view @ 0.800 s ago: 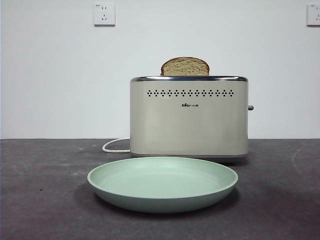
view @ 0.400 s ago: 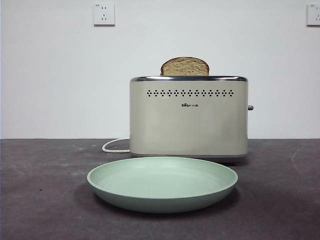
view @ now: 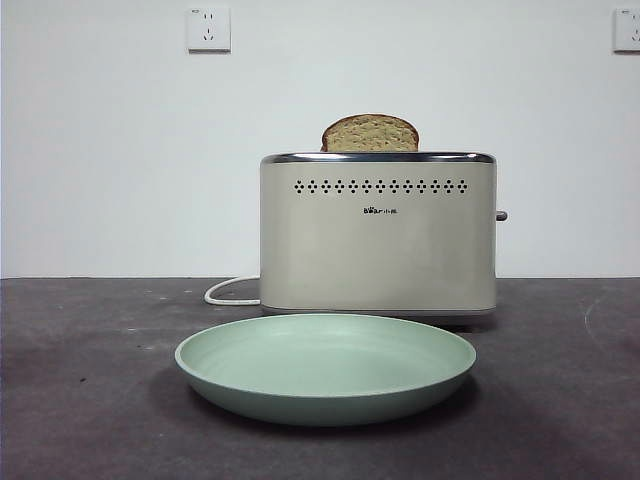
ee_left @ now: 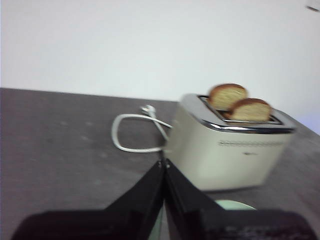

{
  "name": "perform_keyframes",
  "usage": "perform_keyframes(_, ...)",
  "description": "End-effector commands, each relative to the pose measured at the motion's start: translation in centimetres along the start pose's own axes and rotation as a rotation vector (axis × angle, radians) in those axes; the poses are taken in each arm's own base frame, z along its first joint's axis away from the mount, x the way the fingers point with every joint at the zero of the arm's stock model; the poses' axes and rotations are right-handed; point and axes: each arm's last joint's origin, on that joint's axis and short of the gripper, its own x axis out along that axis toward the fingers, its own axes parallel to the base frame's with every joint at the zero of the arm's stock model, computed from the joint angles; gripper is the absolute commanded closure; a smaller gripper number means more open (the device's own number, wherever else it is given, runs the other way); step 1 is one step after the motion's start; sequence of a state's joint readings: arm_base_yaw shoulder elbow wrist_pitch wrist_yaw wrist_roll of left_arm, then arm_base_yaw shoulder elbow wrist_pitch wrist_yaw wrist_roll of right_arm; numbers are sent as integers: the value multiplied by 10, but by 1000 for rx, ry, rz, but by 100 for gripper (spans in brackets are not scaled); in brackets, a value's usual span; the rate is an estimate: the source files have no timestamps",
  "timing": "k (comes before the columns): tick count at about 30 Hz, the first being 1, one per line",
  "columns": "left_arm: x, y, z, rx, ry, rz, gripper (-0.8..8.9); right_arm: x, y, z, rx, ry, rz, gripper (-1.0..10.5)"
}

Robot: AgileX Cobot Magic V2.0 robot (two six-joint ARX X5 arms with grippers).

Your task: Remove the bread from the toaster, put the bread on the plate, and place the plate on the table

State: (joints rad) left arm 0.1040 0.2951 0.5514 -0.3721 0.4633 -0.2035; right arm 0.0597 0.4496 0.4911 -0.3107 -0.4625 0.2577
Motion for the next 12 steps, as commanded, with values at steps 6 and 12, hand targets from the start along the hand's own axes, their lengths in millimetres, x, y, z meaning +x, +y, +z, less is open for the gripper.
perform_keyframes(6, 6, -8, 32, -6, 121, -166, 820, -1, 17, 49, -116, 247, 70, 958)
perform_keyframes(12, 5, -15, 52, 24, 213, -236, 820, -2, 25, 69, -104, 383, 83, 958)
